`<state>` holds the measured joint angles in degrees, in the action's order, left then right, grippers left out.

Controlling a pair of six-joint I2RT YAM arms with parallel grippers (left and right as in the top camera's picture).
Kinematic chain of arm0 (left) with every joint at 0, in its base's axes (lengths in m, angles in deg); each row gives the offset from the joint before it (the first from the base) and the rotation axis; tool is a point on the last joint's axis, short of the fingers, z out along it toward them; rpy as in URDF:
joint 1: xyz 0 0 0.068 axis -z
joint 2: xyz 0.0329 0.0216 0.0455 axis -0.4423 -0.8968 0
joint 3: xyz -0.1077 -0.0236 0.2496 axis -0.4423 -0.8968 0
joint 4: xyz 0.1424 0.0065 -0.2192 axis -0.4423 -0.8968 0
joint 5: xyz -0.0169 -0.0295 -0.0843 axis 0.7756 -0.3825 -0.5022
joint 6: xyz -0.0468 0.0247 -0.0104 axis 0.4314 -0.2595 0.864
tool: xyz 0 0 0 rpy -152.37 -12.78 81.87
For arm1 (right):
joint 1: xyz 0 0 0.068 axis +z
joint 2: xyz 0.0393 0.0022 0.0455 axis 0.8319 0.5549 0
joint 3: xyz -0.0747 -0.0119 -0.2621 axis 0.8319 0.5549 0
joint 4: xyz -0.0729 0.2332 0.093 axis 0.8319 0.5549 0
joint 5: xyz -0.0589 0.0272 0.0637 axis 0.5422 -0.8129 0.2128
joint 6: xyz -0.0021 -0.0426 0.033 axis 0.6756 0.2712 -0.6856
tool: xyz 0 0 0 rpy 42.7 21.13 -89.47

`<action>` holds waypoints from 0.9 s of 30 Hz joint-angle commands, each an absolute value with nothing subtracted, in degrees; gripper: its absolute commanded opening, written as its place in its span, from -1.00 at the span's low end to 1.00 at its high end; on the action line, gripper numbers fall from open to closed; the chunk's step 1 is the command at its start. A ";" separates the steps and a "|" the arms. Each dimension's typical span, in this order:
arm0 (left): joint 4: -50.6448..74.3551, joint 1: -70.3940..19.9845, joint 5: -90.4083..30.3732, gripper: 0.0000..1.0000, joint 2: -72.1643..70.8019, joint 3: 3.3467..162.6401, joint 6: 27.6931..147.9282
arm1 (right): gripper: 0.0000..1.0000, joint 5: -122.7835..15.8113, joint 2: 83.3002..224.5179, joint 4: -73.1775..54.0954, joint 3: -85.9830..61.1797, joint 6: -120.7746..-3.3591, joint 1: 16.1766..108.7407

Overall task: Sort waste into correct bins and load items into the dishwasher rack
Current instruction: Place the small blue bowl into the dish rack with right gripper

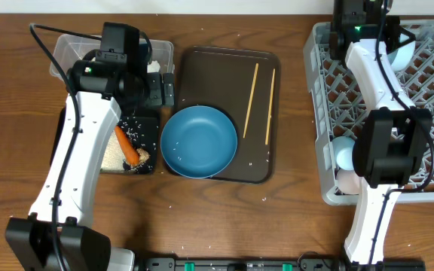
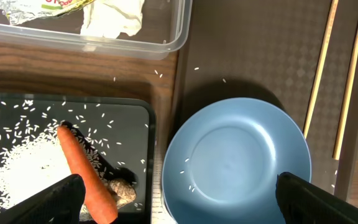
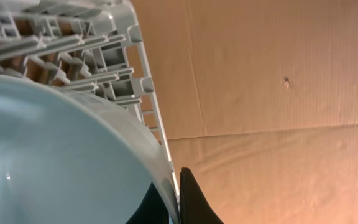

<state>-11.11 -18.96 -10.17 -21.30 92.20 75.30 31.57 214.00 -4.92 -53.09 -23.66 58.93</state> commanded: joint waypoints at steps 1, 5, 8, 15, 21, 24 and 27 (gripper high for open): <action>-11.30 -18.88 -10.32 0.95 -21.61 92.37 74.73 | -0.99 27.53 214.20 -1.55 -53.09 -20.45 59.45; -11.28 -18.88 -10.32 0.96 -21.61 92.37 74.73 | -0.98 23.53 214.22 3.28 -53.07 -22.22 60.44; -11.30 -18.88 -10.32 0.96 -21.61 92.37 74.73 | -0.98 23.53 214.22 5.27 -53.07 -22.64 60.76; -11.30 -18.88 -10.32 0.96 -21.61 92.37 74.73 | -0.97 23.00 214.27 10.25 -53.07 -25.98 60.90; -11.30 -18.88 -10.32 0.96 -21.61 92.37 74.73 | -0.35 20.31 214.27 14.67 -53.07 -29.96 62.36; -11.30 -18.88 -10.32 0.96 -21.61 92.37 74.73 | 0.39 20.79 214.25 15.17 -53.07 -29.94 64.24; -11.30 -18.88 -10.32 0.96 -21.61 92.37 74.73 | 0.60 22.78 214.25 14.82 -53.09 -29.92 67.26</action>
<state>-11.13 -18.96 -10.17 -21.30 92.20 75.28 21.95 214.00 14.93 -53.20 -28.56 63.78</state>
